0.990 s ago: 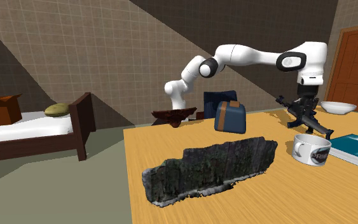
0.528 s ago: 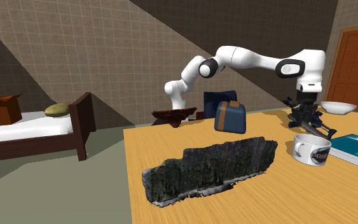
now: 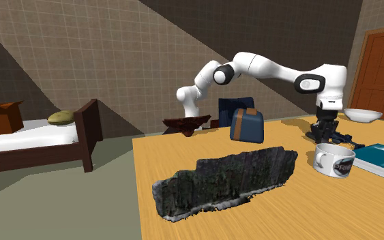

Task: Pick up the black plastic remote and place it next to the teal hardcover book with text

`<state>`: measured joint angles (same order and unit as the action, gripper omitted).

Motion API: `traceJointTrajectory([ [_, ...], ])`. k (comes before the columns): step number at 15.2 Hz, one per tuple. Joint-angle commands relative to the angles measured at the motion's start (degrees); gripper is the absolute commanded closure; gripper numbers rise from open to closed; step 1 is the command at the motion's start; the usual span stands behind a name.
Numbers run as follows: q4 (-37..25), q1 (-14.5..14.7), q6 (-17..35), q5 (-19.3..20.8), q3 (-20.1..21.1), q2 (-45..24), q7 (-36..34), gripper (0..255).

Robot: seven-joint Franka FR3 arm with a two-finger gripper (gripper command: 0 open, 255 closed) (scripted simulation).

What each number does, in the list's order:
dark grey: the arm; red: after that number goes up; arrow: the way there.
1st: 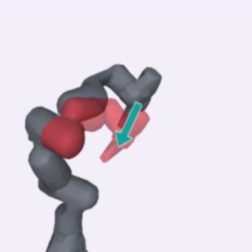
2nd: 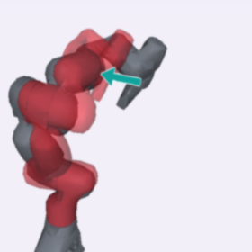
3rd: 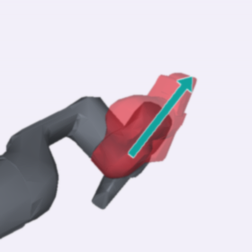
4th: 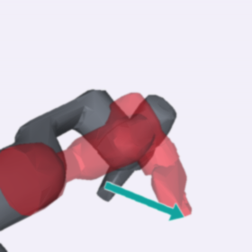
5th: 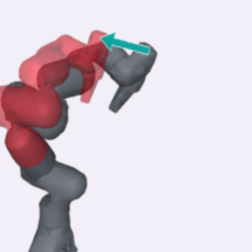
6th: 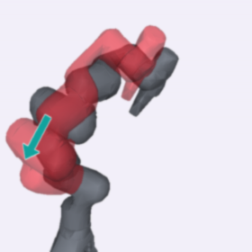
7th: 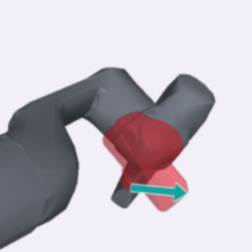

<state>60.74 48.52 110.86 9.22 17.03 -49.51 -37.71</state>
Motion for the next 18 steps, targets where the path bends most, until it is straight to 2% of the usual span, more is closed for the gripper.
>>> traceJointTrajectory([
  [1,0.6,-0.2,0.5,0.0,-0.1,0.2,-0.1,255],
  [6,0.6,-0.1,0.5,0.0,-0.1,0.2,-0.1,255],
  [7,0.6,-0.1,0.5,0.0,-0.1,0.2,-0.1,0],
  [12,0.6,-0.1,0.5,0.0,-0.1,0.2,-0.1,0],
  [16,-3.4,-0.1,-5.4,-0.4,0.2,2.1,0.3,0],
  [18,-3.4,-0.1,-5.4,-0.4,0.2,2.1,0.3,0],
])
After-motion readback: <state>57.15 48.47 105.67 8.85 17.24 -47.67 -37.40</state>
